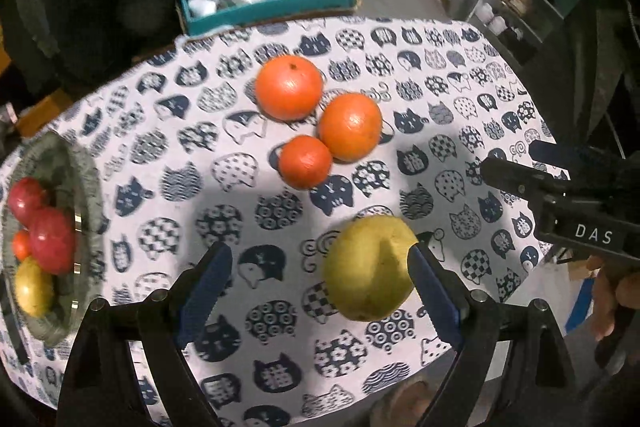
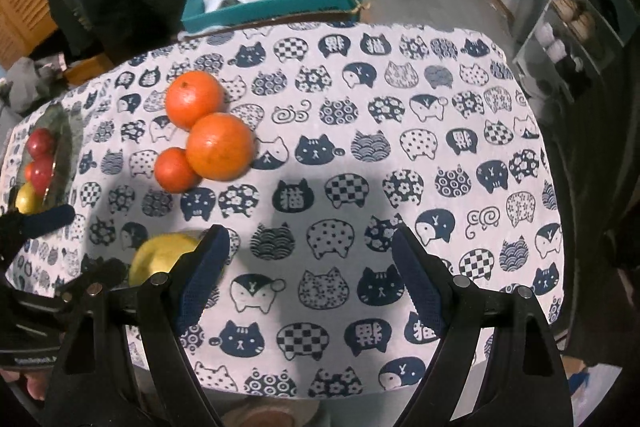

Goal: Organize fruits
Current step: 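Grasp the large yellow-green pomelo with the left tool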

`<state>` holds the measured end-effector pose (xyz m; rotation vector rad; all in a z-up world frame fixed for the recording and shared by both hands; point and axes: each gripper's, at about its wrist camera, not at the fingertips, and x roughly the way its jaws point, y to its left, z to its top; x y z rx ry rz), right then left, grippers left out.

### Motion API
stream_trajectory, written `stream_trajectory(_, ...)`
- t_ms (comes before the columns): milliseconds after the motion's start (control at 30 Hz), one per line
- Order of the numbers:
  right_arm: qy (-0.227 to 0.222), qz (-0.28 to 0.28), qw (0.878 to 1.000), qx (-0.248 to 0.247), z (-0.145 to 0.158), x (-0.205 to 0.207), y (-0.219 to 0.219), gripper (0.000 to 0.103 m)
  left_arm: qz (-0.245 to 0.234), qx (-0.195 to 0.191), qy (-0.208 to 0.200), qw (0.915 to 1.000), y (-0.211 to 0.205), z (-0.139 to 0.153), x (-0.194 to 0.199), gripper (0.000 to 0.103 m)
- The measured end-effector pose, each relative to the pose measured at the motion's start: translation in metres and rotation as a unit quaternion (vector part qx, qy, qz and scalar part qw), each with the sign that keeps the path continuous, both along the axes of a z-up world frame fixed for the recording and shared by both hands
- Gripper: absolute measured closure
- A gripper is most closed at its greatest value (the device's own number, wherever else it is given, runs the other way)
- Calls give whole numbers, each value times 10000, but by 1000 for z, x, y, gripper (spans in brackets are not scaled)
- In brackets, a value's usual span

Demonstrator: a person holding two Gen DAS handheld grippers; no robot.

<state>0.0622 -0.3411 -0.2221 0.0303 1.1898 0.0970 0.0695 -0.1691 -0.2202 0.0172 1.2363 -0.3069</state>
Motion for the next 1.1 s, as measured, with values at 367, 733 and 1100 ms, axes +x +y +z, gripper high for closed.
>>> stream_trajectory(367,111,-111,9999,48,-13,6,-11,19,-248,-17,383,9990,-27,-29,6,12)
stream_trajectory(733,251,-151,9995,81,-29,11,-15,19,-468,14,686,9965,-39,-50,9,16)
stream_trajectory(1100,334,-88,9993,157,-37,21,-7,19,-516,-244,730,9957,-38,-50,8,27)
